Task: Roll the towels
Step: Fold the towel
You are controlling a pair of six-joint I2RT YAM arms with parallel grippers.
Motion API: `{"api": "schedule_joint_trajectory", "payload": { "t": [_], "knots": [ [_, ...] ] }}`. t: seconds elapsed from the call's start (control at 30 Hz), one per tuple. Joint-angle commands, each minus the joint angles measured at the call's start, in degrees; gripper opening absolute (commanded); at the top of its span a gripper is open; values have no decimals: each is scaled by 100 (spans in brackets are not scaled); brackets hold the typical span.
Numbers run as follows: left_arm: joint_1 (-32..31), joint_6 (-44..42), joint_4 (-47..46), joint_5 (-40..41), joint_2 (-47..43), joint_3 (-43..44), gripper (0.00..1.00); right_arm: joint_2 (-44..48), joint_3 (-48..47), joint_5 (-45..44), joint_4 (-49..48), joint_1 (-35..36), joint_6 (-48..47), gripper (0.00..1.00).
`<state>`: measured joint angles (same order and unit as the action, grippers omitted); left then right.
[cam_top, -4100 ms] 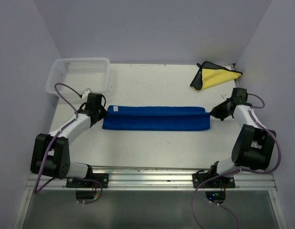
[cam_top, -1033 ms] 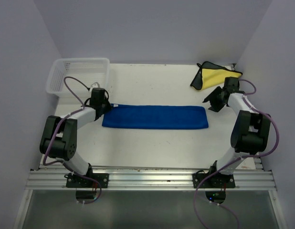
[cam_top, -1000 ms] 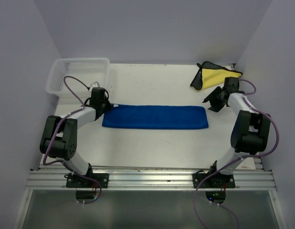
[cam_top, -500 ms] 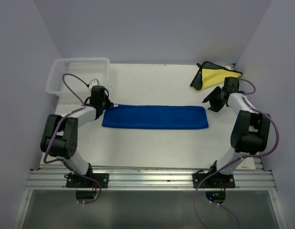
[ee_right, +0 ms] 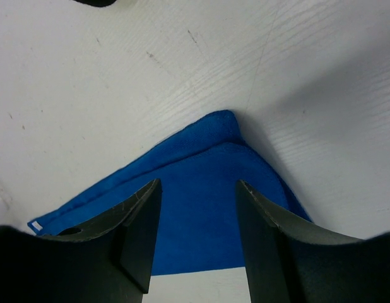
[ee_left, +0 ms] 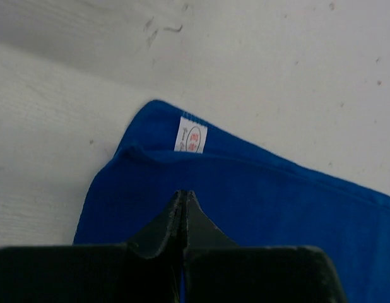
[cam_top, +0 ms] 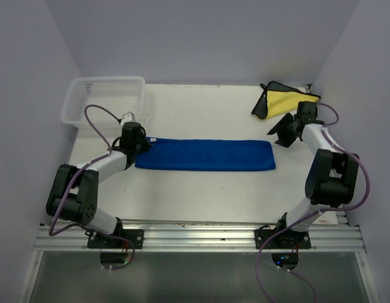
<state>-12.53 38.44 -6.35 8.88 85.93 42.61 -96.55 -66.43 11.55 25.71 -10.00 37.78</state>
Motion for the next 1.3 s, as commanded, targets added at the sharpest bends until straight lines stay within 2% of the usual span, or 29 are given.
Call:
{"api": "schedule_joint_trajectory", "payload": {
  "t": [0.0, 0.33, 1.27],
  "knots": [
    [-118, 199, 37, -45, 29, -200, 0, 199, 25, 119, -49, 33, -122, 54],
    [-135, 50, 116, 315, 679, 221, 0, 31, -1, 216, -137, 33, -113, 54],
    [93, -530, -1175, 746, 1119, 318, 0, -180, 34, 277, -295, 60, -157, 54]
  ]
}}
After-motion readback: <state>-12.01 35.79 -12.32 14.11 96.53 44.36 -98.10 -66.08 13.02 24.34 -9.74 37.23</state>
